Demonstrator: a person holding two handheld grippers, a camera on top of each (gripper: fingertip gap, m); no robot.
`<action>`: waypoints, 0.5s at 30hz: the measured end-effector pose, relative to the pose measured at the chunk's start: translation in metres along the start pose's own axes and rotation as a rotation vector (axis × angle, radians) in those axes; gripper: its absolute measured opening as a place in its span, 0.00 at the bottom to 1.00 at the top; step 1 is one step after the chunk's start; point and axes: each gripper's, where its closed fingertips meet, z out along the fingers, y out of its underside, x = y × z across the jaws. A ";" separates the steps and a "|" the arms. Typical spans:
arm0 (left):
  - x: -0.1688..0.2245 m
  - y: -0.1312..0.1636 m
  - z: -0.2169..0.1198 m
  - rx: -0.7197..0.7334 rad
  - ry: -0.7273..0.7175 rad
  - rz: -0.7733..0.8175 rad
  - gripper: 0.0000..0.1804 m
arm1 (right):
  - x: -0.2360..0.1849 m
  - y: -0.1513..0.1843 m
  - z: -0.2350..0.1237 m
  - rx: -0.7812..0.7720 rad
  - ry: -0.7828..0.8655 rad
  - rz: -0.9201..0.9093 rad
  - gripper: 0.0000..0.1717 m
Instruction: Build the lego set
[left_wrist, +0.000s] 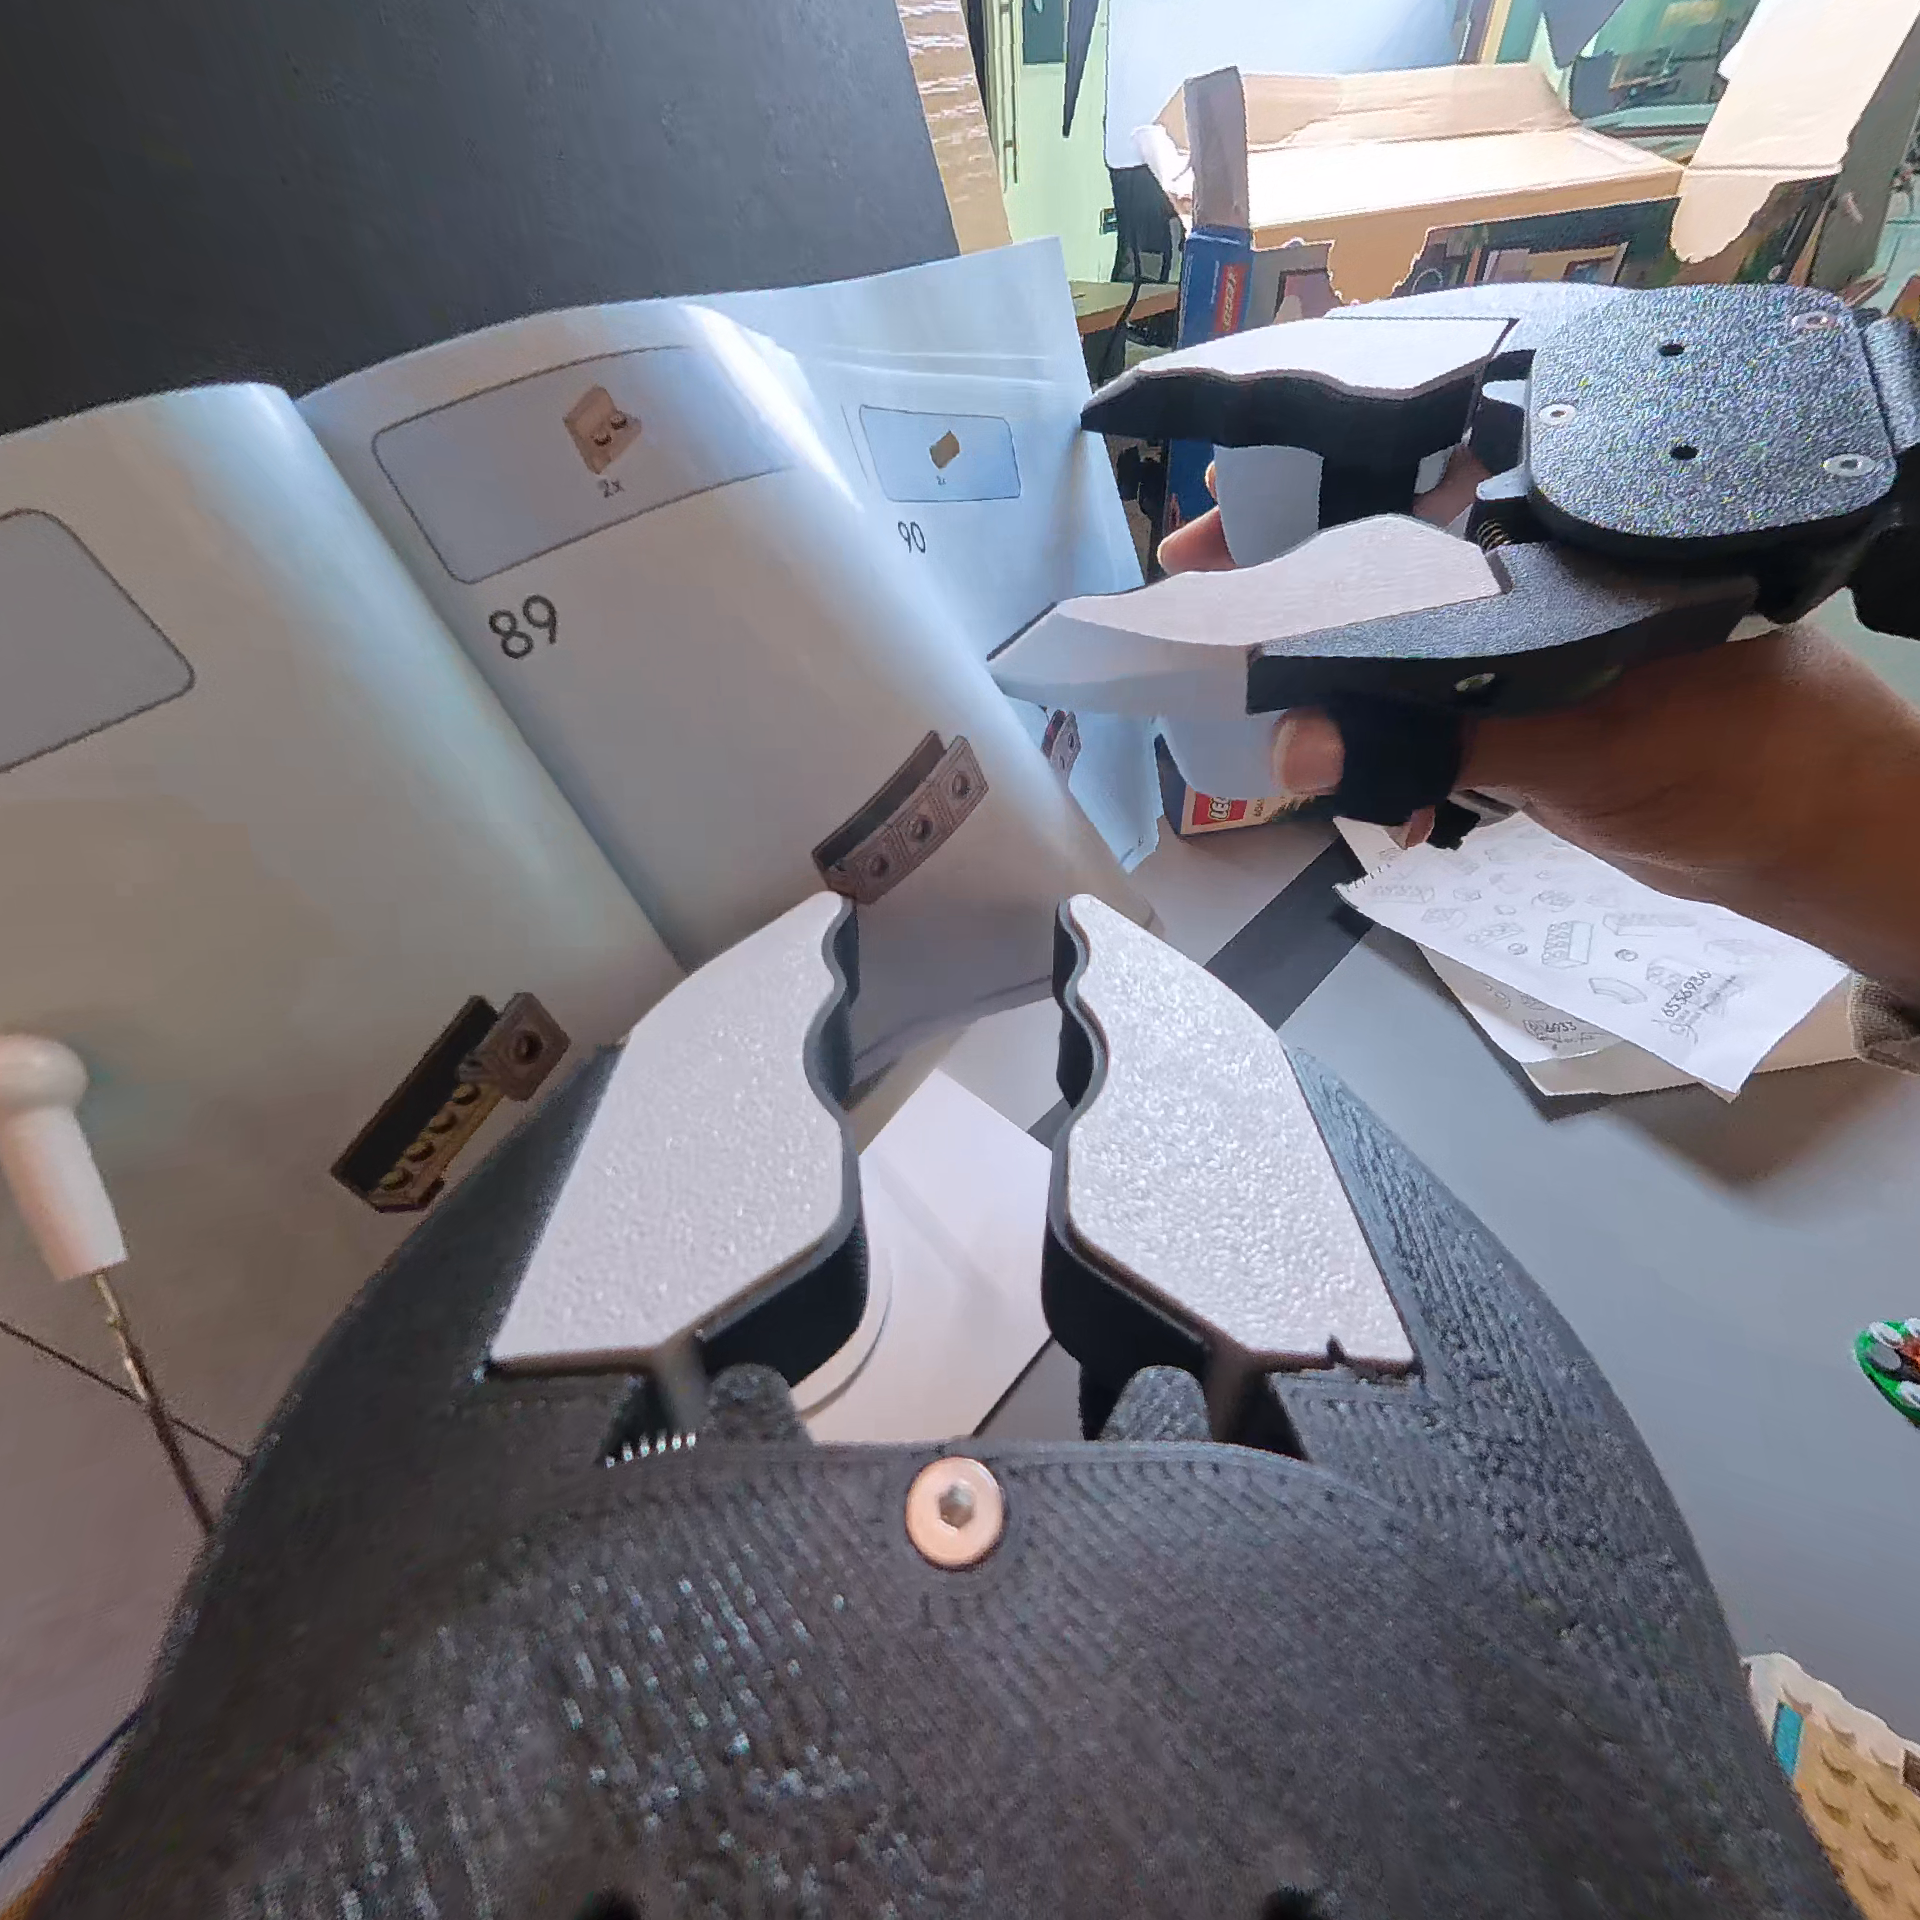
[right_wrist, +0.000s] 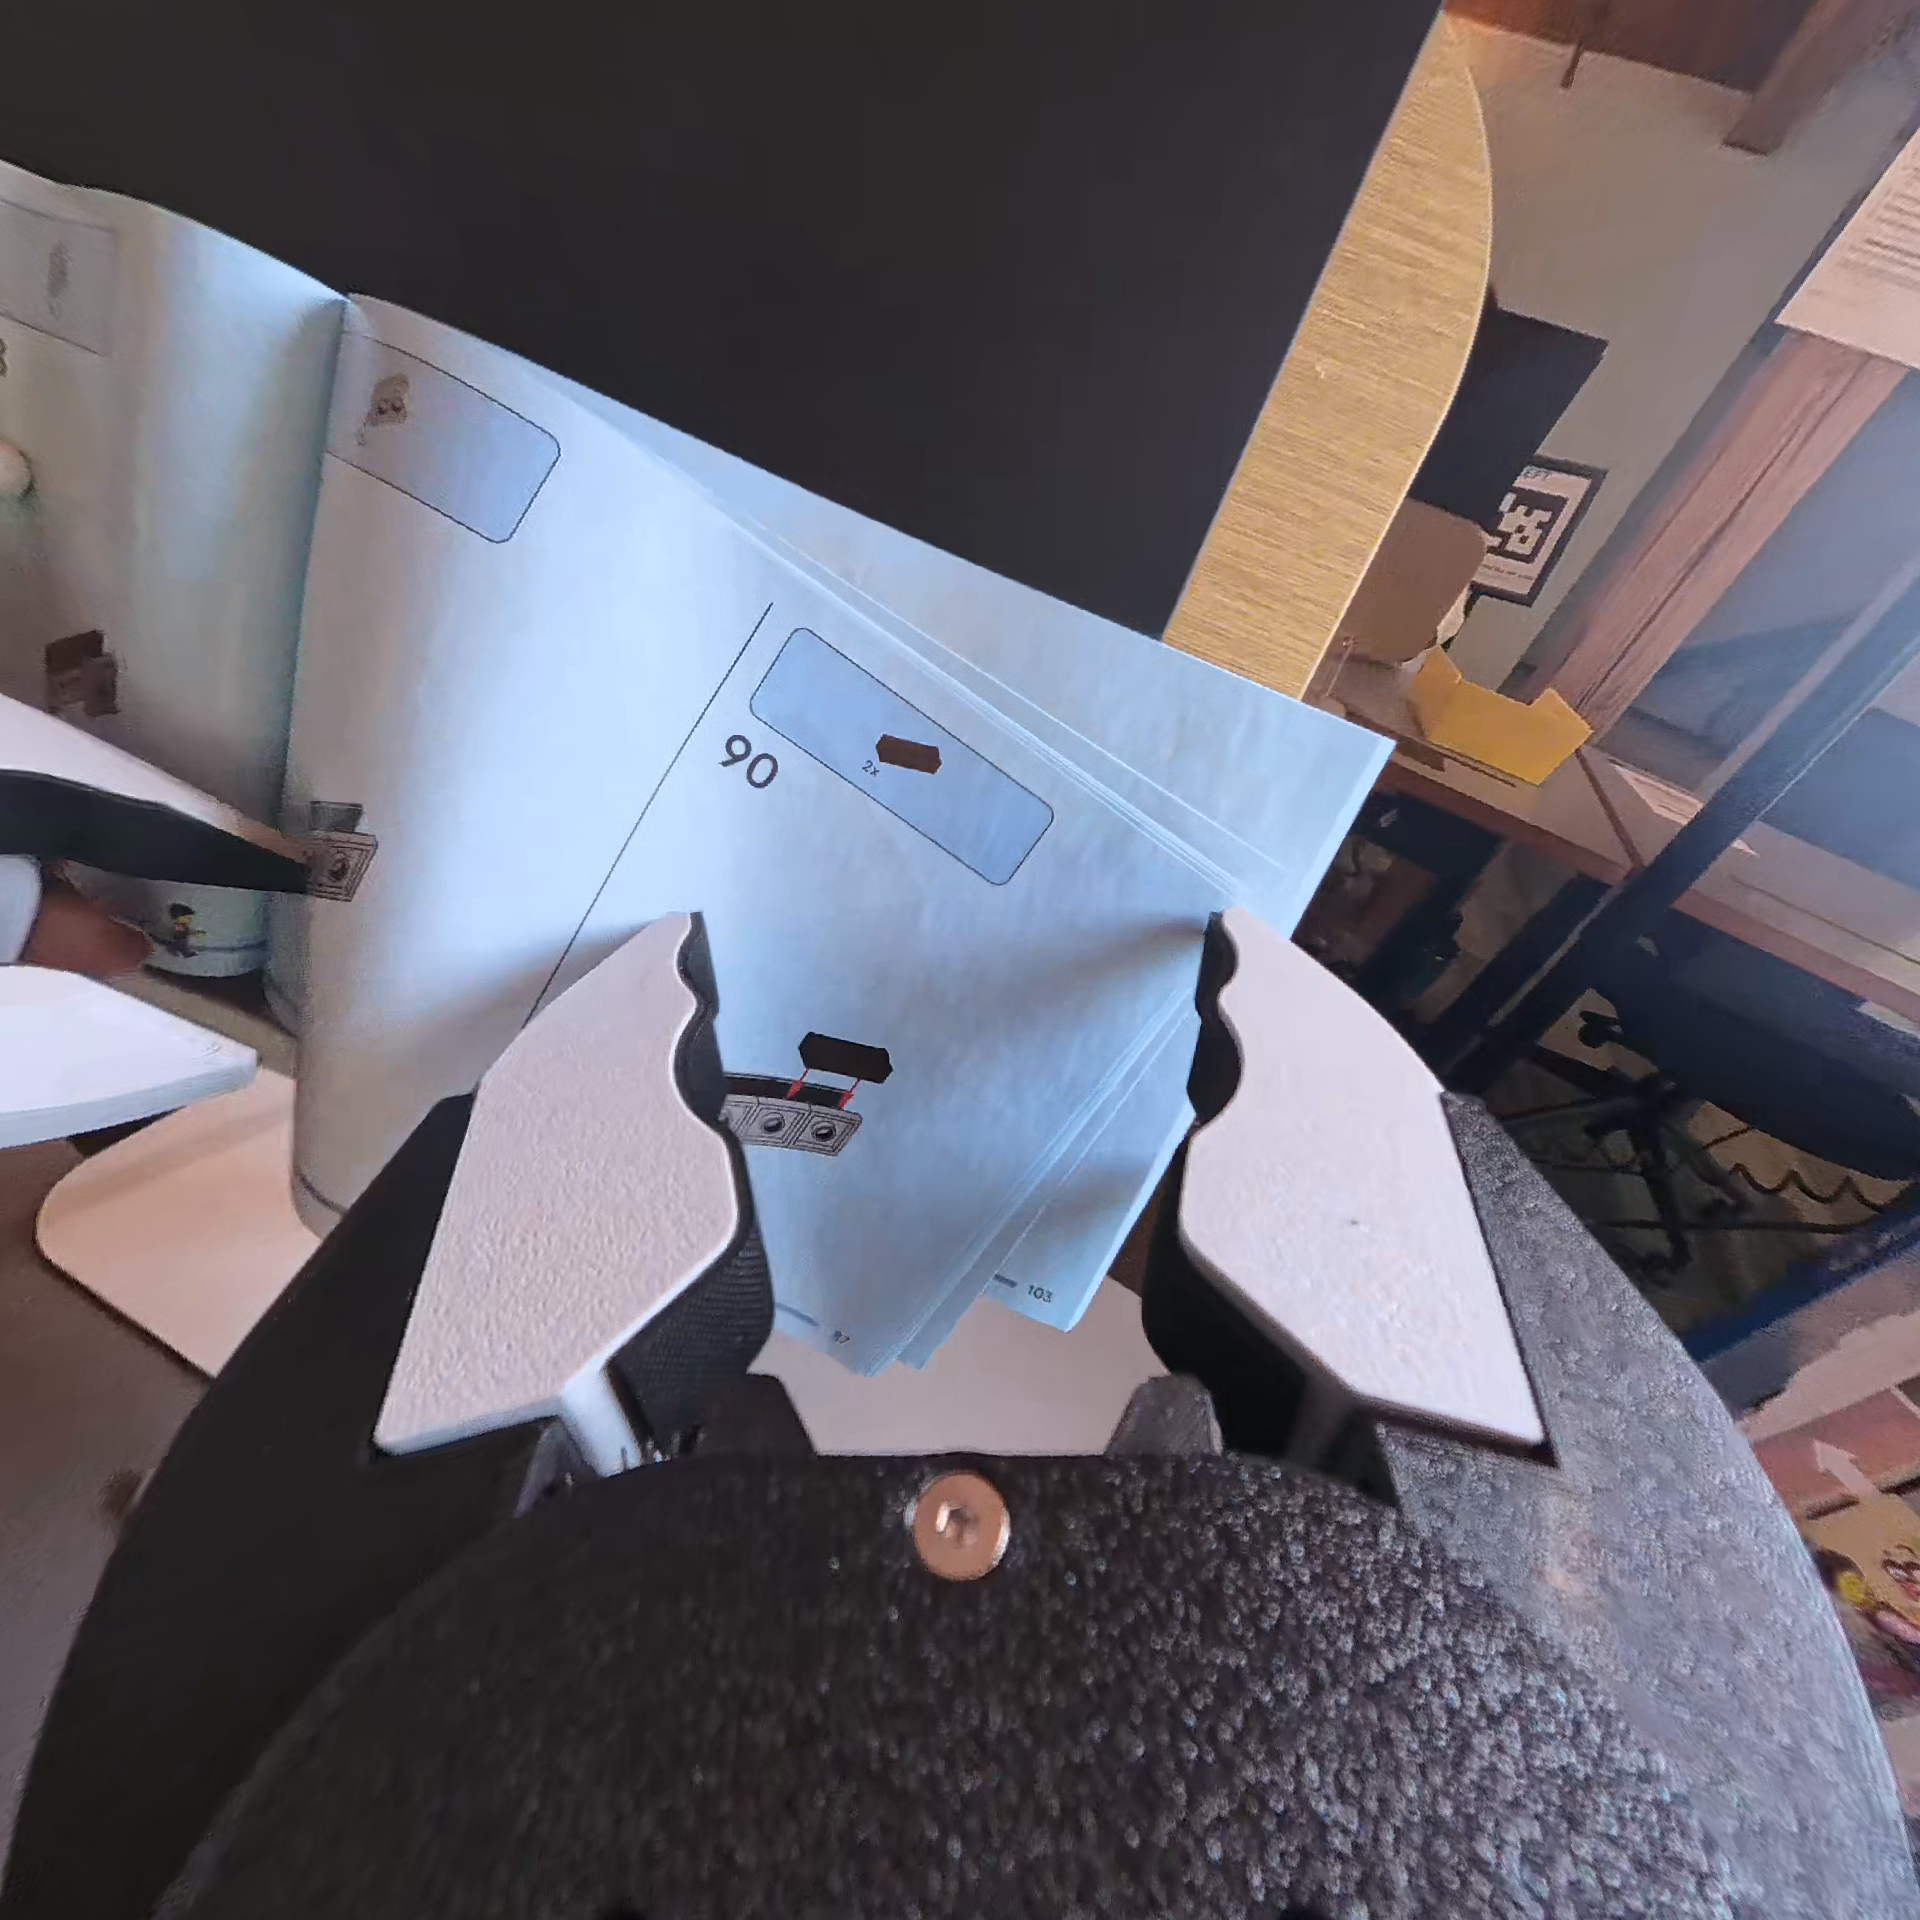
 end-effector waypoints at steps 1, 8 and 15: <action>0.000 -0.001 0.002 -0.003 -0.006 0.004 0.19 | 0.001 0.000 -0.001 0.002 -0.012 0.017 0.53; -0.005 -0.001 0.022 -0.058 -0.070 -0.045 0.12 | 0.007 -0.009 0.001 0.024 0.014 -0.099 0.55; -0.006 0.002 0.025 -0.075 -0.099 -0.037 0.12 | 0.009 -0.008 0.016 -0.028 0.041 -0.145 0.54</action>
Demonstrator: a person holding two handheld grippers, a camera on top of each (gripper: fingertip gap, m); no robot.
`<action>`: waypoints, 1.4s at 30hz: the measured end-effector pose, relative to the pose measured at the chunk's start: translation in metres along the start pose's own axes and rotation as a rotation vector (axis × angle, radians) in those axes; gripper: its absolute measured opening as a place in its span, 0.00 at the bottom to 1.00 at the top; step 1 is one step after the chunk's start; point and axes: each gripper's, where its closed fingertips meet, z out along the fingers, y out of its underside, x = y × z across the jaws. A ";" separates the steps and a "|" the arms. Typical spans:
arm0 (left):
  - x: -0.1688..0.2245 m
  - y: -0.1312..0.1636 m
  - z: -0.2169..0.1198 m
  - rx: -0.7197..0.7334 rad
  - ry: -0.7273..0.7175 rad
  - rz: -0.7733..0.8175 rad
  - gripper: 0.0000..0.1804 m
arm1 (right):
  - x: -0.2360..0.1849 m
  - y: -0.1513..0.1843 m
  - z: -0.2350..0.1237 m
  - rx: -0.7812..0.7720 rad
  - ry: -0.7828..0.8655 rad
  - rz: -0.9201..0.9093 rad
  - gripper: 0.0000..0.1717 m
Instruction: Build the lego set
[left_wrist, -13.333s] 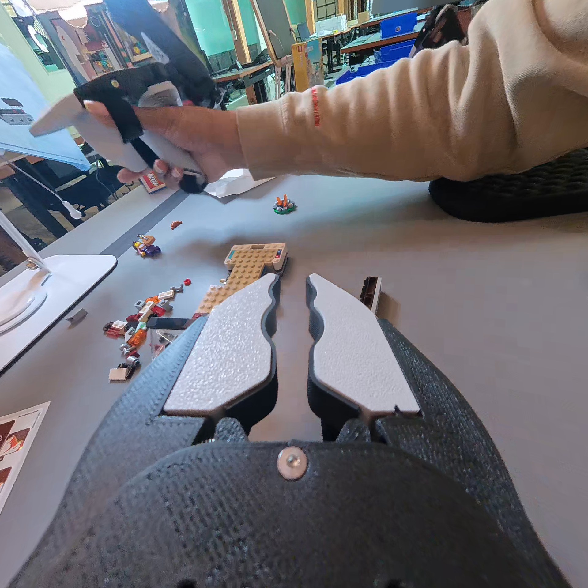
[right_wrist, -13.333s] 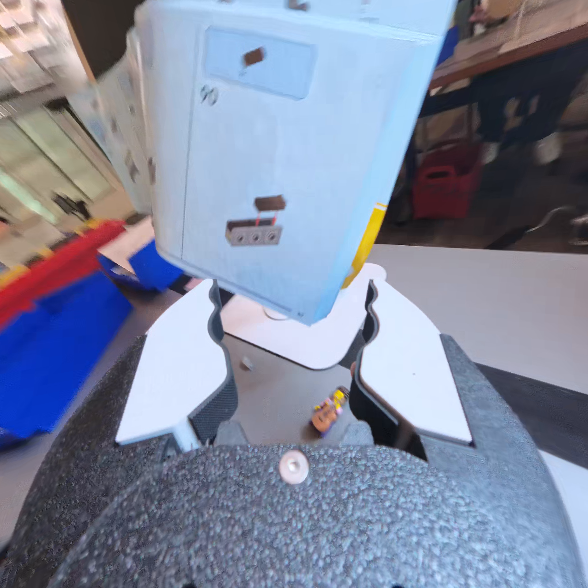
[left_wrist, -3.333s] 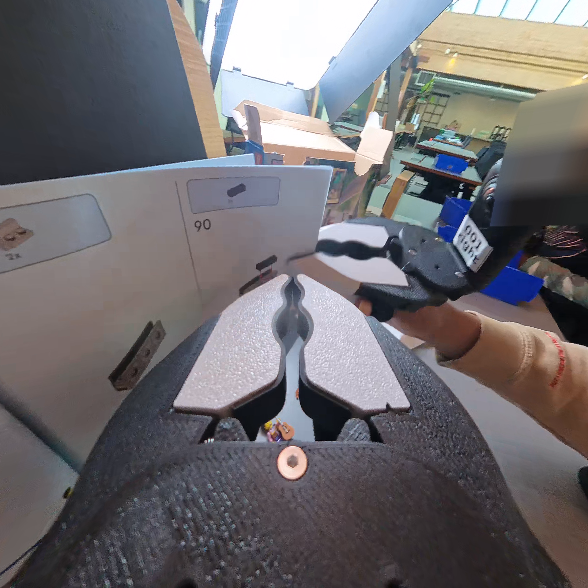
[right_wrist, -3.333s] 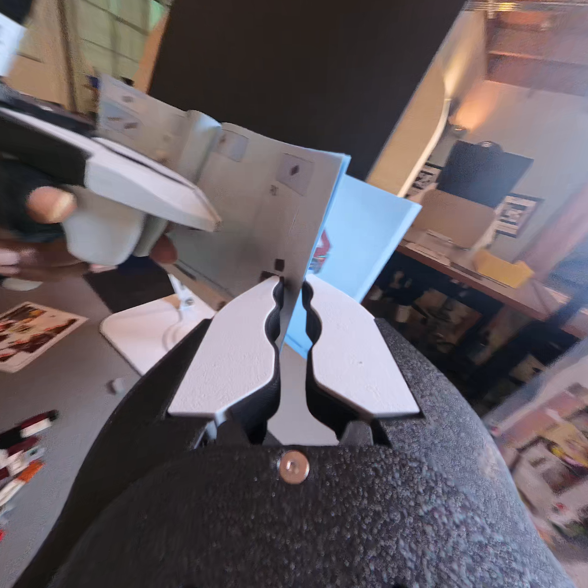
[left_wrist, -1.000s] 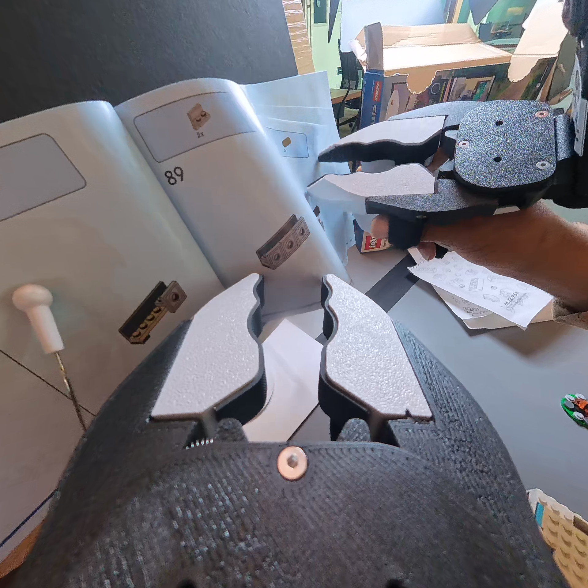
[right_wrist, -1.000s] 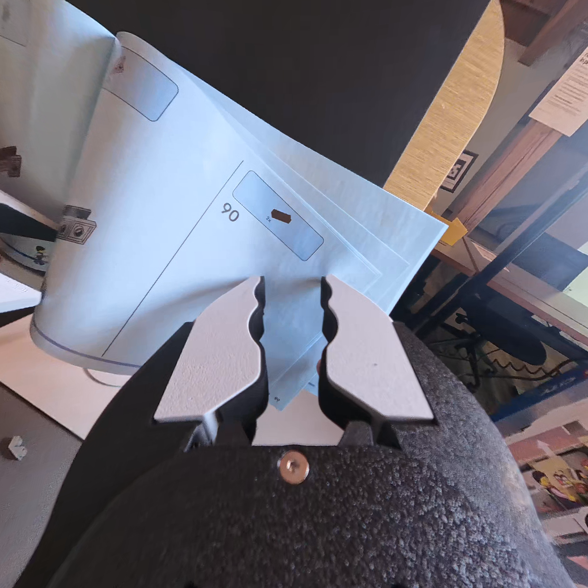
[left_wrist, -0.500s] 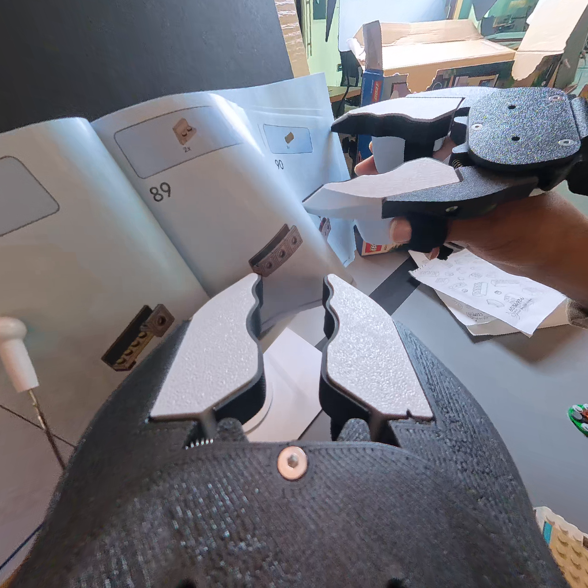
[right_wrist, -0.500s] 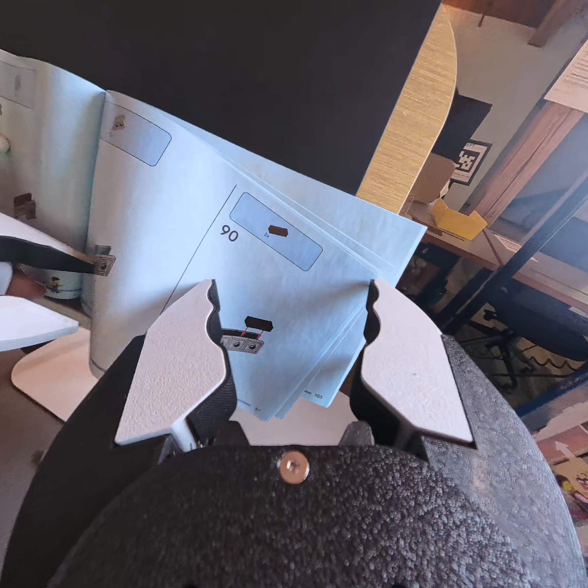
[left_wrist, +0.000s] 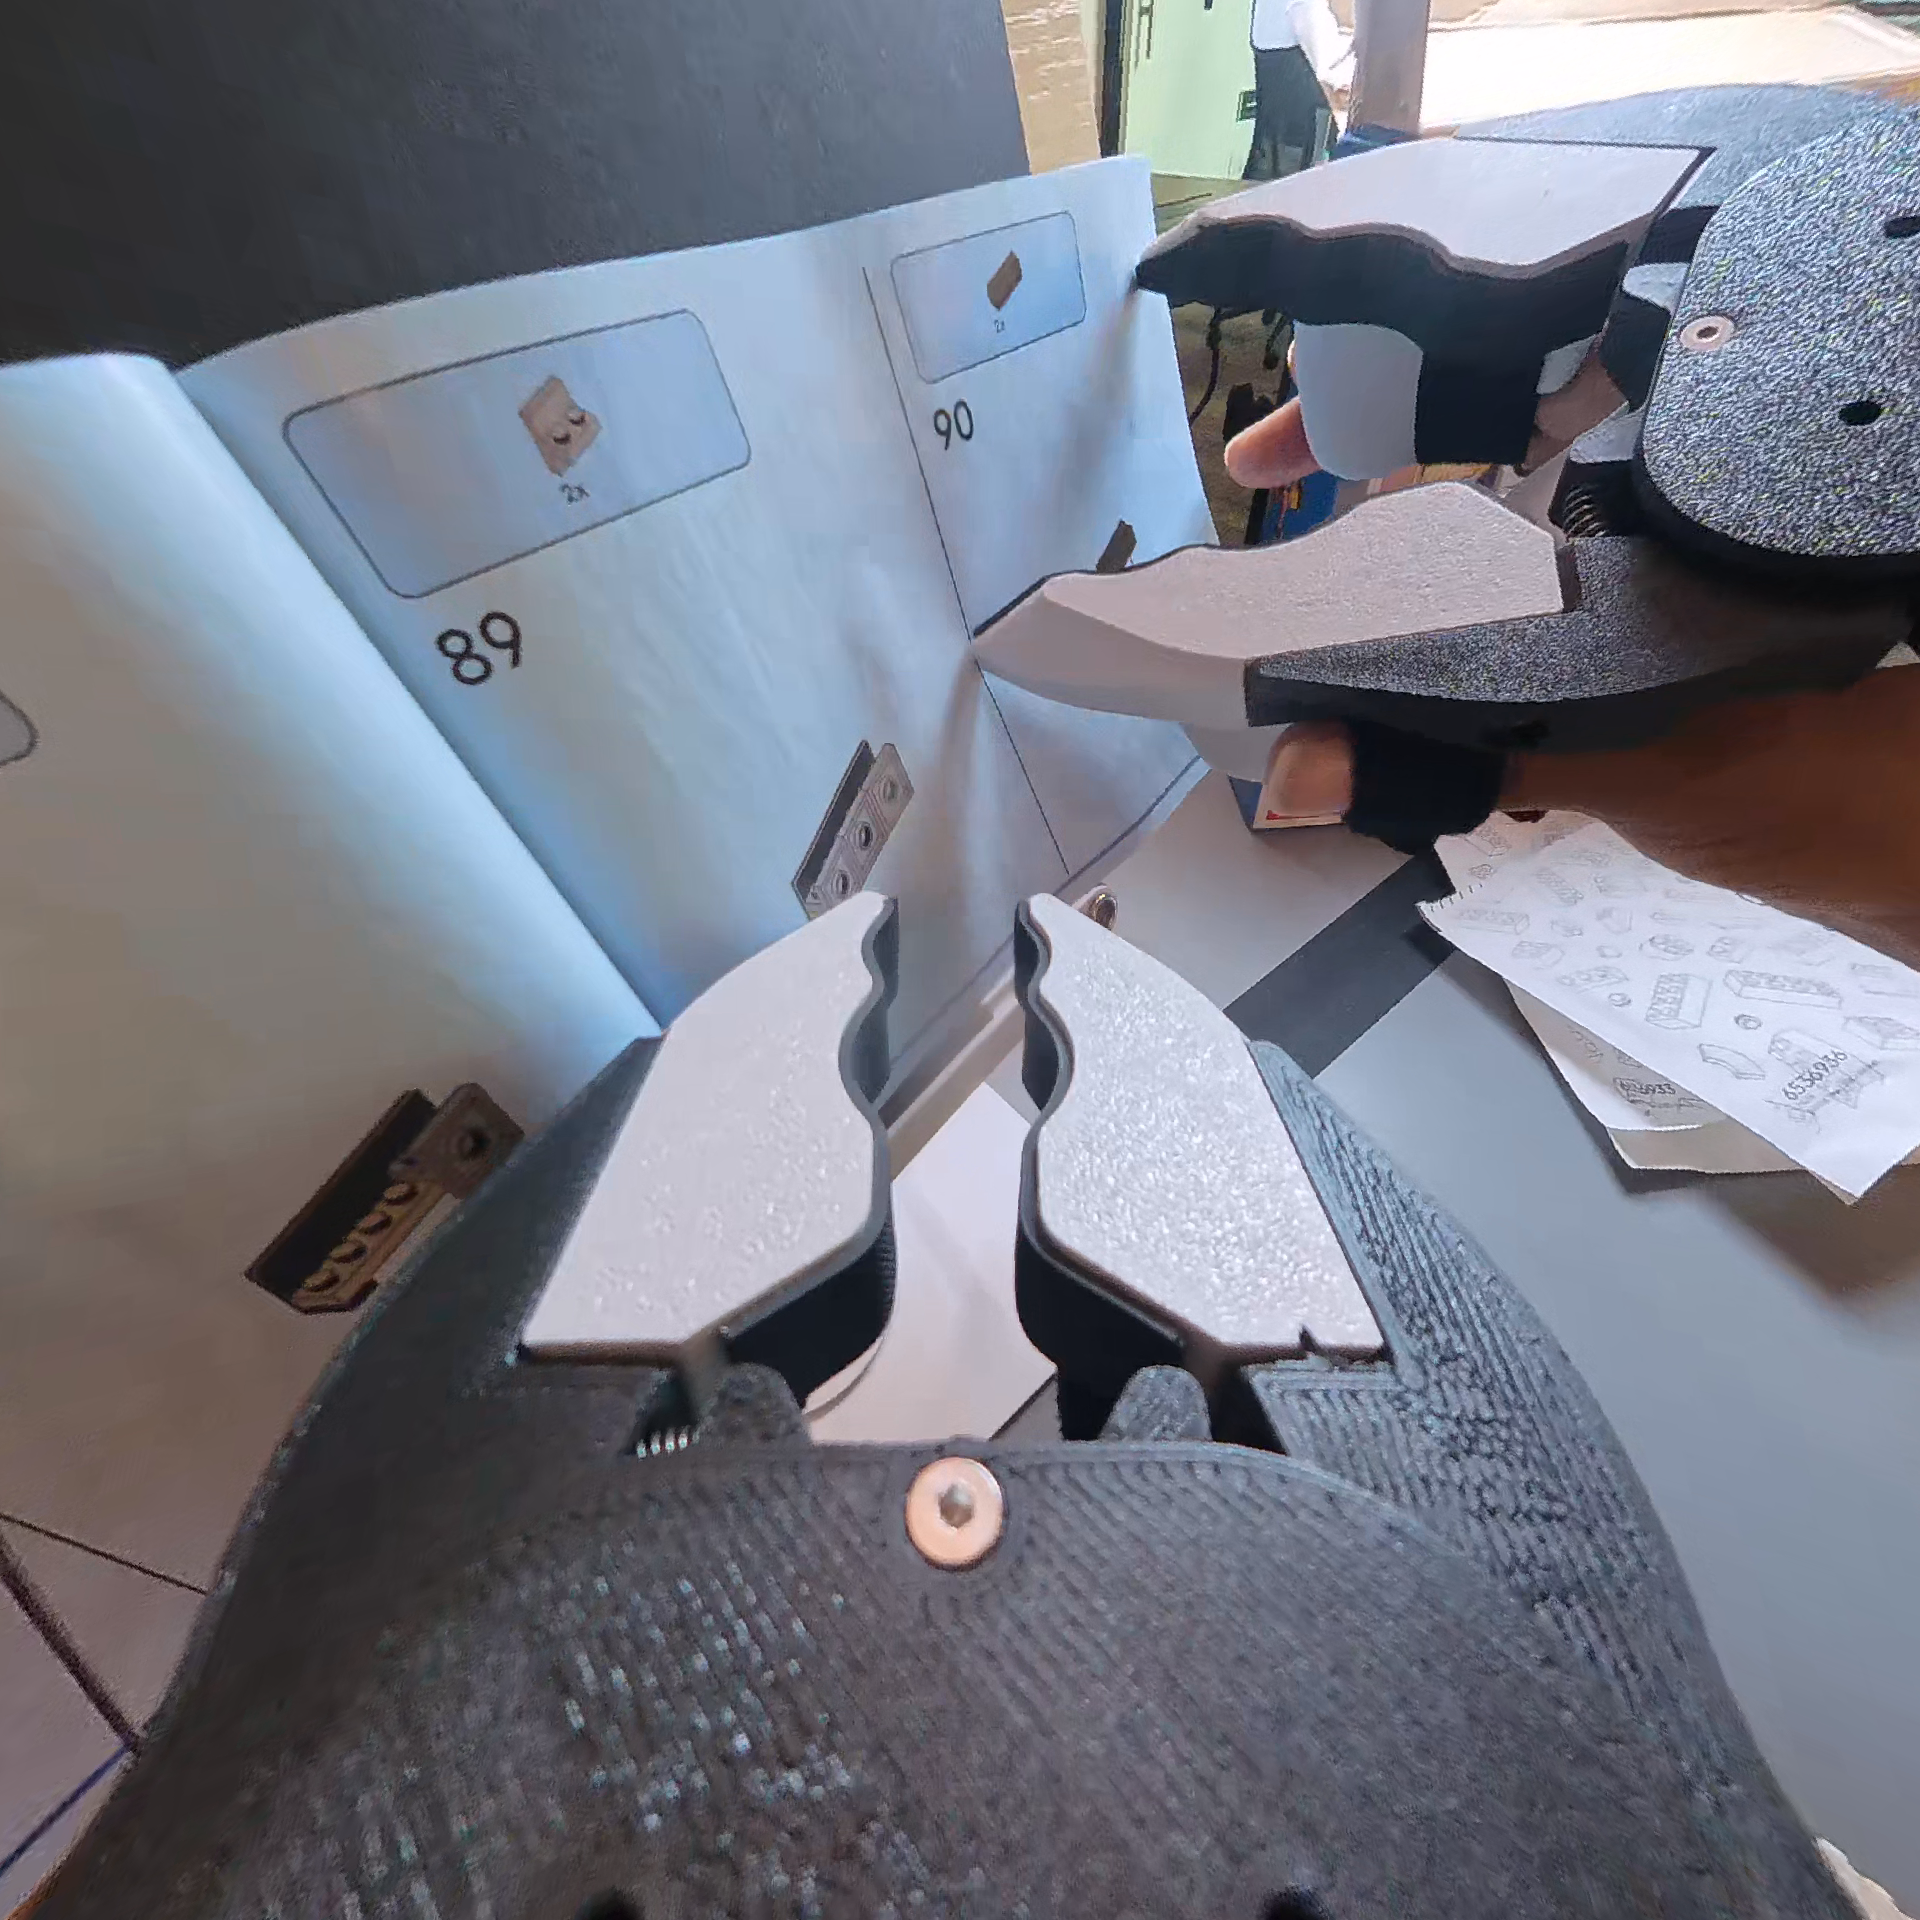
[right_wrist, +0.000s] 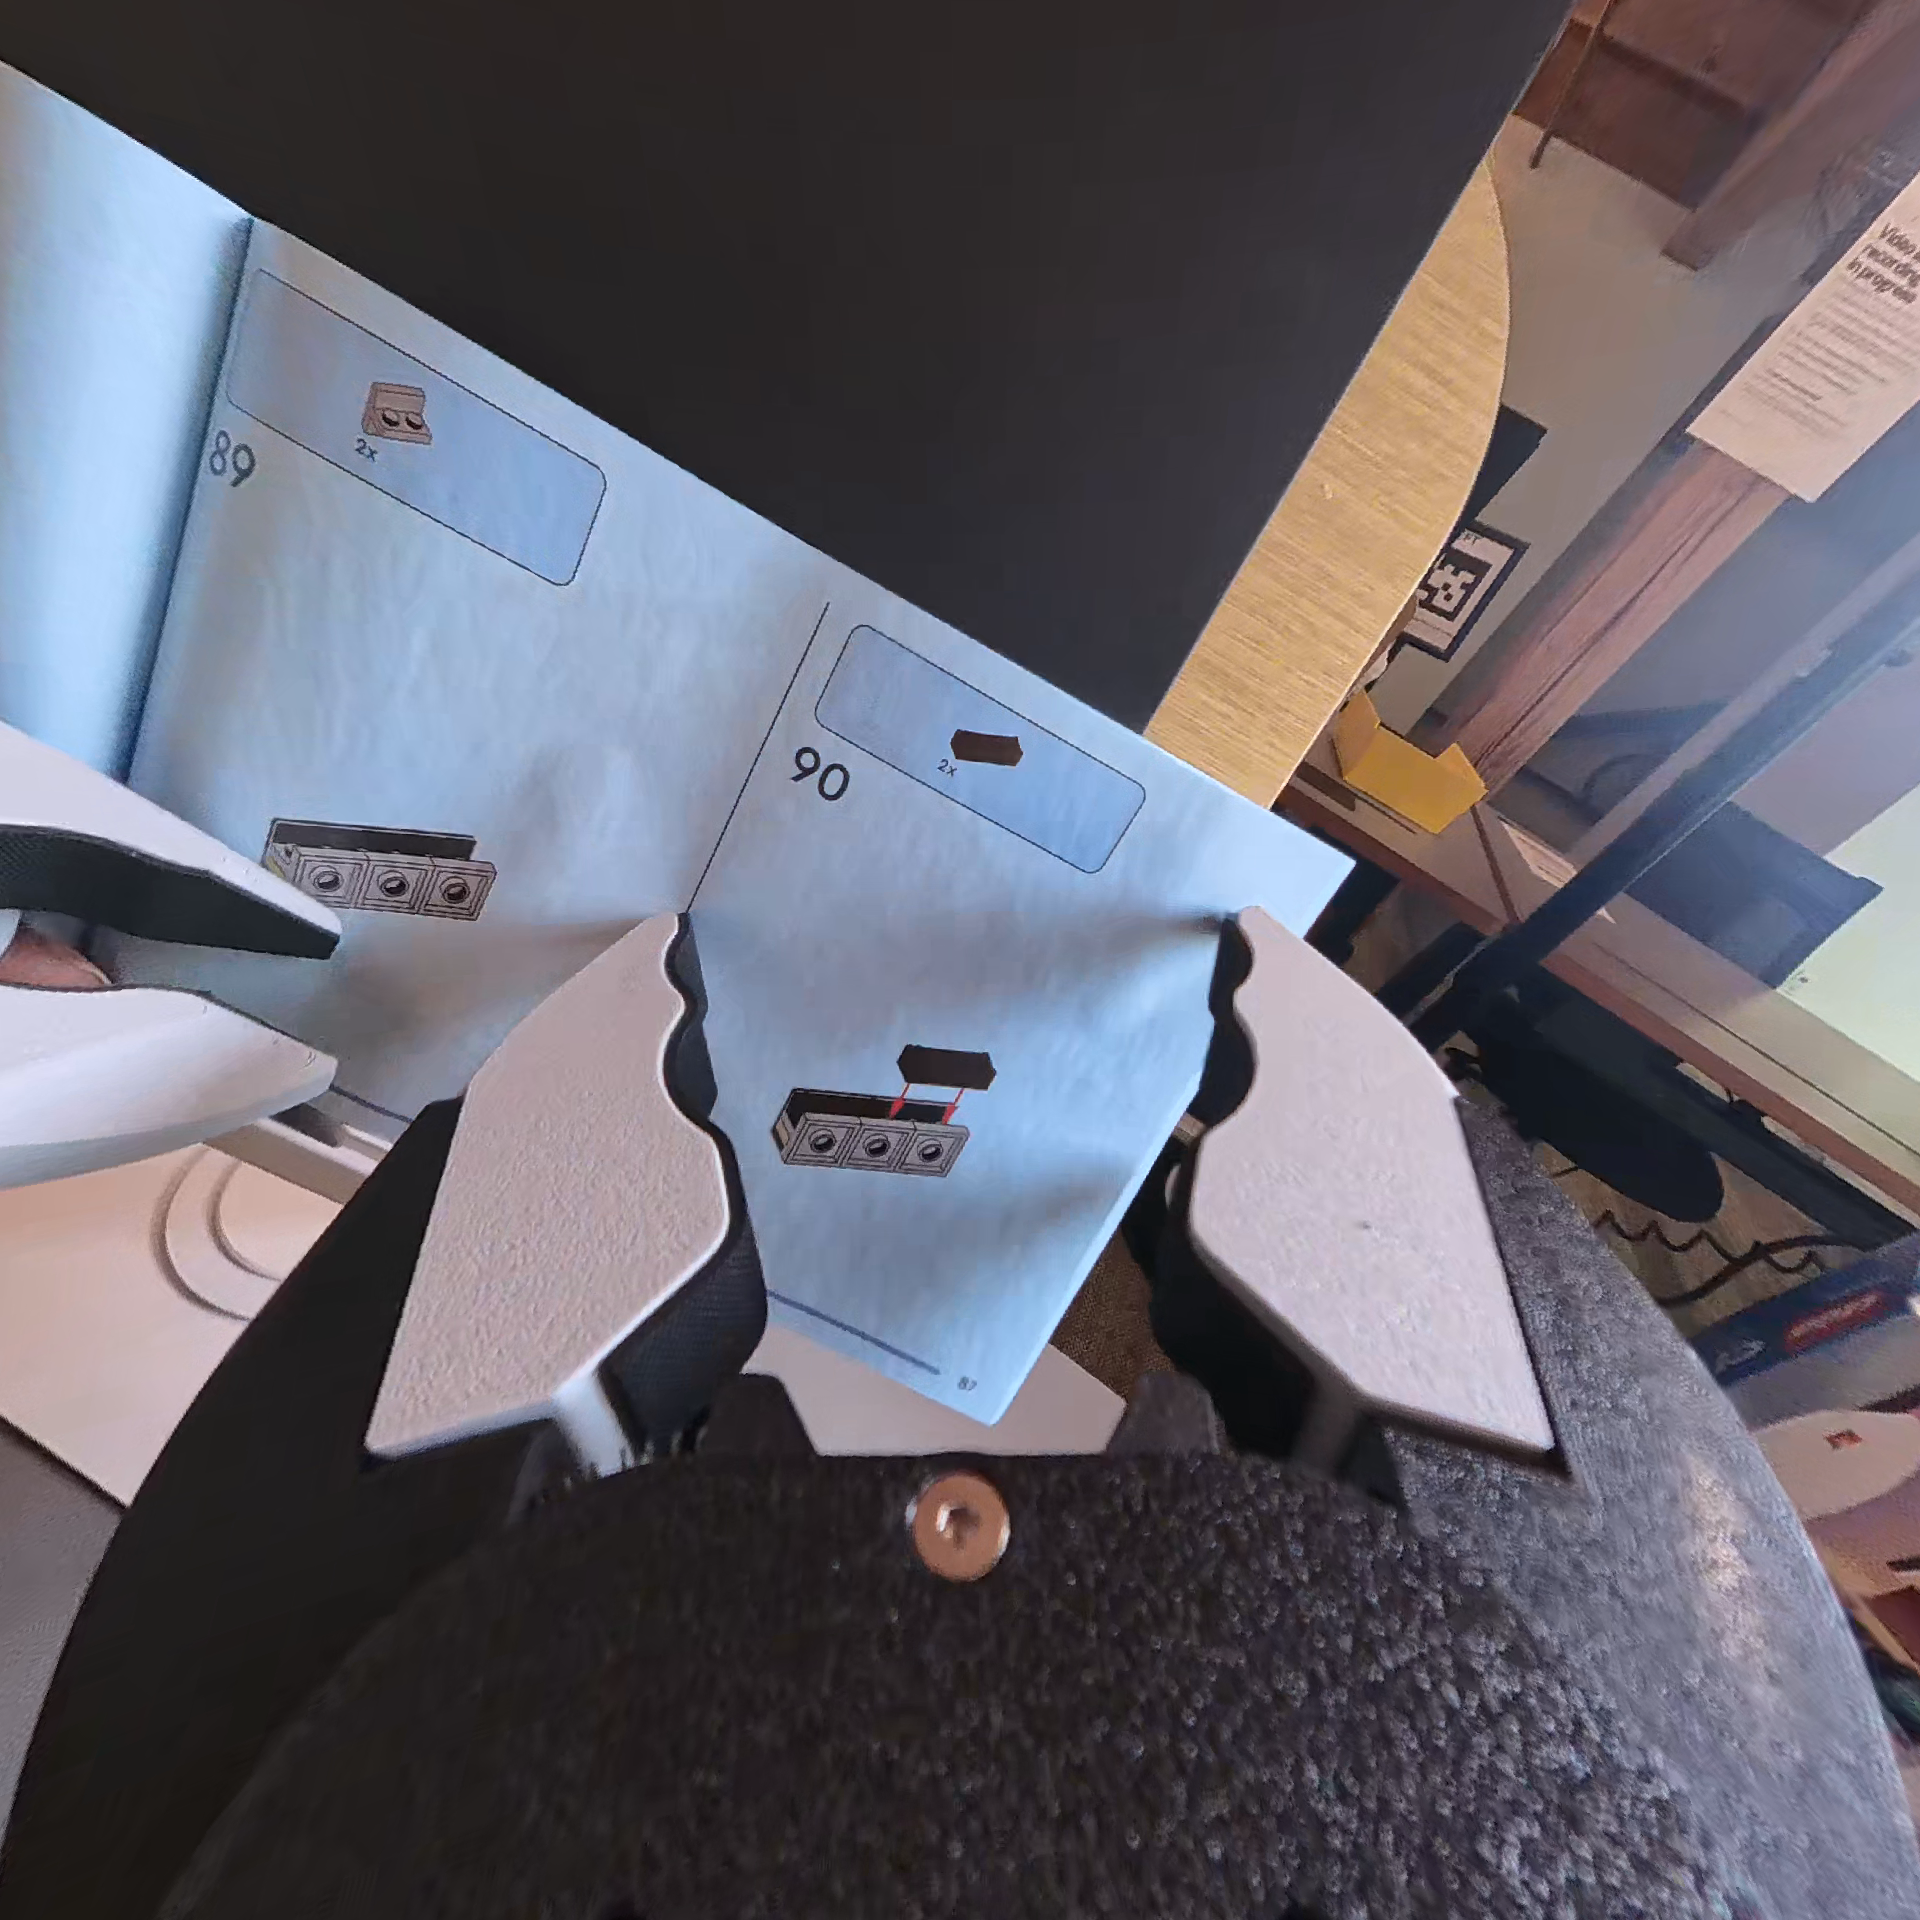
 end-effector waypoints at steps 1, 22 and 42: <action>0.000 0.000 0.000 0.002 0.001 -0.003 0.12 | -0.001 0.000 0.000 0.003 -0.002 0.008 0.53; -0.001 0.001 -0.006 0.017 0.026 0.016 0.13 | 0.006 0.015 -0.020 0.036 -0.204 0.419 0.26; -0.007 0.004 0.000 -0.049 -0.005 -0.002 0.08 | -0.002 -0.009 0.008 0.018 -0.045 -0.051 0.55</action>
